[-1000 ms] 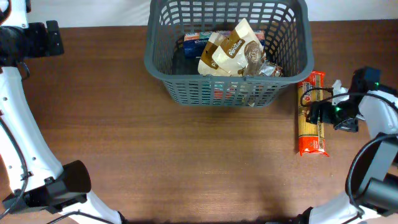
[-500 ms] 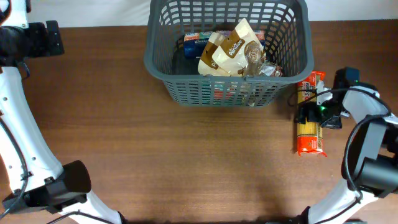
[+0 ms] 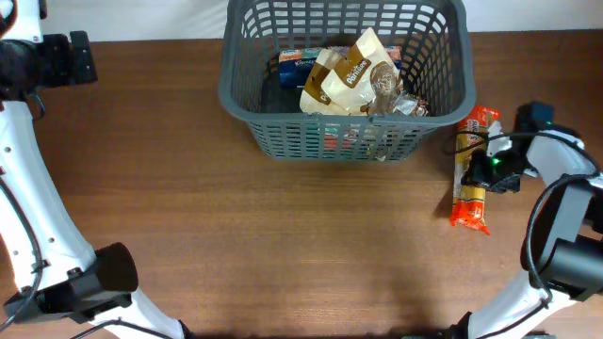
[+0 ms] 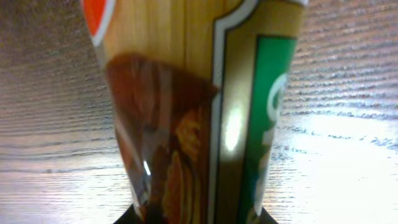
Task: Pack container
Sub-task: 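Lift the spaghetti pack and drop it into the basket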
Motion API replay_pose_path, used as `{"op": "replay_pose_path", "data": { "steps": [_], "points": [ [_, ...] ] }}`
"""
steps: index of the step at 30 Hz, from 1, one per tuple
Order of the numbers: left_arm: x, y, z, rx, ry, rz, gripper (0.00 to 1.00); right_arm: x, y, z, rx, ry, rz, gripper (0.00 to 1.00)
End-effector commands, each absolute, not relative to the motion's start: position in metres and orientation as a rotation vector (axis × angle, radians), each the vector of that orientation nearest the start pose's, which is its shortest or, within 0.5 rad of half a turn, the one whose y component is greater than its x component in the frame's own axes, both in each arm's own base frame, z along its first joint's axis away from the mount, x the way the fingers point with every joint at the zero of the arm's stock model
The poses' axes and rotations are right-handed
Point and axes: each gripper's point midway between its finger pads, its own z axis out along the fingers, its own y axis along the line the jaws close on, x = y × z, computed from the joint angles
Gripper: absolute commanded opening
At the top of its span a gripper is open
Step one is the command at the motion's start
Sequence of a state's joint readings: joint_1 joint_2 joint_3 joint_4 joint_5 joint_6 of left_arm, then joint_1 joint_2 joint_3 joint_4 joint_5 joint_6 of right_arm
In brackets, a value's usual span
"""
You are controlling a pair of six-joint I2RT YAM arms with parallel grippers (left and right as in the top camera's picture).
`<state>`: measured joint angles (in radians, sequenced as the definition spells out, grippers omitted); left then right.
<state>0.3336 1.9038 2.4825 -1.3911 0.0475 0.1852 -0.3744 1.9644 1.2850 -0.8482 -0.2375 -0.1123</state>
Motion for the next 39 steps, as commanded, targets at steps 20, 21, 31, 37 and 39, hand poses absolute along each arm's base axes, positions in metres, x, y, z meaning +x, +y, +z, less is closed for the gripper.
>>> {"op": "replay_pose_path", "data": {
  "steps": [20,21,31,37,39],
  "points": [
    [0.426,0.142,0.367,-0.178,2.387,0.19,0.99,0.424,-0.095,0.327,0.232,2.338,0.62,0.27],
    [0.426,0.142,0.367,-0.178,2.387,0.19,0.99,0.425,-0.084,0.351,0.169,2.287,0.629,0.27],
    [0.426,0.142,0.367,-0.178,2.387,0.19,0.99,0.388,0.059,0.496,-0.4,1.938,0.605,0.18],
    [0.426,0.142,0.368,-0.178,2.386,0.19,0.99,0.387,0.129,0.476,-0.687,1.936,0.485,0.27],
    [0.426,0.142,0.367,-0.178,2.387,0.19,0.99,0.394,0.14,0.46,-0.754,1.96,0.382,0.26]
  ]
}}
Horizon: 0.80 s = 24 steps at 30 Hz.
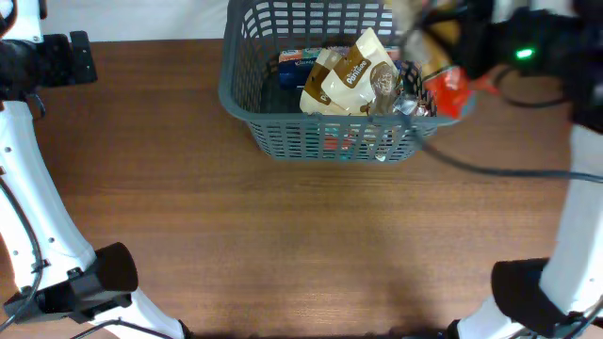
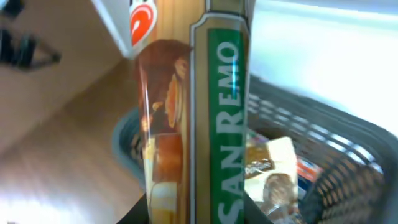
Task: Pack container
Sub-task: 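Lift the spaghetti pack and drop it into the basket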
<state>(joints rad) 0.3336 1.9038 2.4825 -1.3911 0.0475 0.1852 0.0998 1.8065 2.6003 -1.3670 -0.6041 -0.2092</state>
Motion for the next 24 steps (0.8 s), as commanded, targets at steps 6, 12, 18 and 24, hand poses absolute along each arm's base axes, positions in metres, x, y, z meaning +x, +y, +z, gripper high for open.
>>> {"op": "replay_pose_path", "data": {
  "steps": [6,12,18,24],
  "points": [
    [0.426,0.142,0.367,-0.178,2.387,0.19,0.99,0.42,0.162,0.422,-0.929,1.985,0.207,0.27],
    [0.426,0.142,0.367,-0.179,2.386,0.189,0.99,0.458,0.17,0.387,-1.099,1.94,0.119,0.49],
    [0.426,0.142,0.367,-0.179,2.386,0.189,0.99,0.496,0.18,0.359,-1.134,1.915,0.098,0.54],
    [0.426,0.142,0.367,-0.178,2.387,0.19,0.99,0.492,0.179,0.339,-1.124,2.01,0.141,0.48]
  ]
}}
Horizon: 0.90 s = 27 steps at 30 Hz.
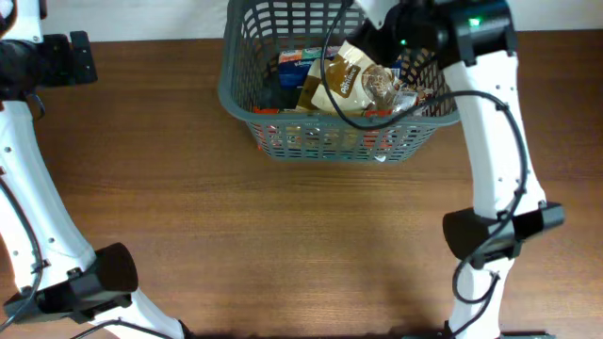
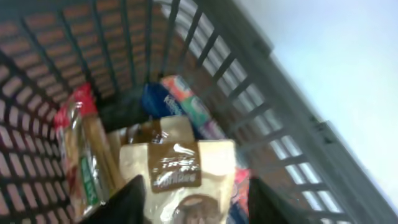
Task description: Pack container
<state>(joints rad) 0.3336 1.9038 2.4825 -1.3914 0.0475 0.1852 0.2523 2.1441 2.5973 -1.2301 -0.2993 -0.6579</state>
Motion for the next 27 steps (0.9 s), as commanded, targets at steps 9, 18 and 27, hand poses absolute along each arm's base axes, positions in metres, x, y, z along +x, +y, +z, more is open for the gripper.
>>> {"op": "replay_pose_path", "data": {
  "steps": [9,18,27],
  "points": [
    [0.426,0.142,0.367,-0.178,2.387,0.19,0.99,0.445,0.145,0.408,-0.771,2.083,0.171,0.57],
    [0.426,0.142,0.367,-0.178,2.387,0.19,0.99,0.382,0.053,0.474,-0.376,2.074,-0.129,0.66],
    [0.426,0.142,0.367,-0.179,2.386,0.189,0.99,0.319,-0.051,0.444,0.002,2.173,-0.252,0.72]
  ]
}}
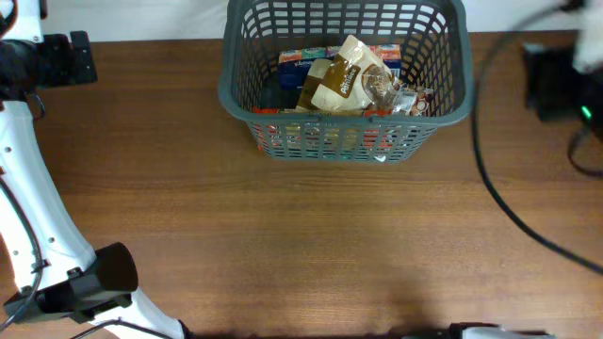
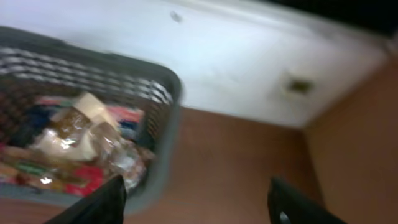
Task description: Pack container
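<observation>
The grey slotted basket (image 1: 344, 127) stands at the table's far middle and also shows at the left of the right wrist view as a grey basket (image 2: 155, 124). Inside lie a brown-and-cream snack bag (image 1: 344, 80), a blue packet (image 1: 297, 61) and the long orange-red pasta packet (image 1: 320, 139), which lies along the front wall. My right gripper (image 2: 196, 205) is open and empty over bare table right of the basket. It is a dark blur (image 1: 558, 83) in the overhead view. The left gripper (image 1: 71, 58) rests at the far left edge, its jaws unclear.
A white wall (image 2: 249, 68) runs behind the table. The right arm's black cable (image 1: 499, 198) loops over the table's right side. The left arm's base (image 1: 99, 278) stands at the near left. Brown tabletop (image 1: 301, 245) stretches in front of the basket.
My right gripper was open above the basket's inside. Now it is out past the basket's right rim, over the table, still open. The pasta packet stays in the basket.
First my right gripper was shut on the pasta packet on the table right of the basket. Then it held the packet in the air at the basket's right rim. Then it was open over the basket with the packet inside, and now it is off to the right.
</observation>
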Motion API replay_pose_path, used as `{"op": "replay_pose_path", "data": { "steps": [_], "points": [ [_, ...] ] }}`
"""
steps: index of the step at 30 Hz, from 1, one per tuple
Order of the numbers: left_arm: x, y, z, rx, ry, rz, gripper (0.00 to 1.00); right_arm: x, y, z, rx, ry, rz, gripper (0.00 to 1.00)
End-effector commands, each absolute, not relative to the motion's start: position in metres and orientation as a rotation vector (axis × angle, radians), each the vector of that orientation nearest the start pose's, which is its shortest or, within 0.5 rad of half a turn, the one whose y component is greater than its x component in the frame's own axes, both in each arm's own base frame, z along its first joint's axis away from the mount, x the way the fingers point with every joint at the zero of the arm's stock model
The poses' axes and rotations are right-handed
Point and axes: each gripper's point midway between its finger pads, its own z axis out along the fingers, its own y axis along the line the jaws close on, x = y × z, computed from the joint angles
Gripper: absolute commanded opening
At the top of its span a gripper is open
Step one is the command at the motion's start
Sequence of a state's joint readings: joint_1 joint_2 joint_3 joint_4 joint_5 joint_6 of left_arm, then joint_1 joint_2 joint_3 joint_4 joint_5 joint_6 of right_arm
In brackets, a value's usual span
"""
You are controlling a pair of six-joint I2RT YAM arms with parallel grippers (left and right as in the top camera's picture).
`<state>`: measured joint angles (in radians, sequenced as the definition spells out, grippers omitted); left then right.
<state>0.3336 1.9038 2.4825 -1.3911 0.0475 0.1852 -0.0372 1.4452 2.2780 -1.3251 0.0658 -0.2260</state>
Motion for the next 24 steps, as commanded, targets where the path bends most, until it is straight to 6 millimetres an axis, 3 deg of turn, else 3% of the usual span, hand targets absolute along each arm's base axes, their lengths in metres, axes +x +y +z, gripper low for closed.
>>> {"op": "replay_pose_path", "data": {
  "steps": [1,4,8,9,12,24],
  "points": [
    [0.426,0.142,0.367,-0.178,2.387,0.19,0.99,0.316,-0.06,0.429,0.049,2.212,-0.256,0.72],
    [0.426,0.142,0.367,-0.178,2.387,0.19,0.99,0.311,-0.081,0.381,0.208,2.343,-0.225,0.77],
    [0.426,0.142,0.367,-0.179,2.386,0.189,0.99,0.313,-0.086,0.328,0.262,2.484,-0.101,0.82],
    [0.426,0.142,0.367,-0.178,2.387,0.19,0.99,0.314,-0.086,0.32,0.269,2.504,-0.072,1.0],
    [0.426,0.142,0.367,-0.178,2.387,0.19,0.99,0.317,-0.088,0.309,0.288,2.532,-0.027,0.99],
    [0.426,0.142,0.367,-0.179,2.386,0.189,0.99,0.321,-0.089,0.31,0.285,2.521,-0.029,0.99]
  ]
}}
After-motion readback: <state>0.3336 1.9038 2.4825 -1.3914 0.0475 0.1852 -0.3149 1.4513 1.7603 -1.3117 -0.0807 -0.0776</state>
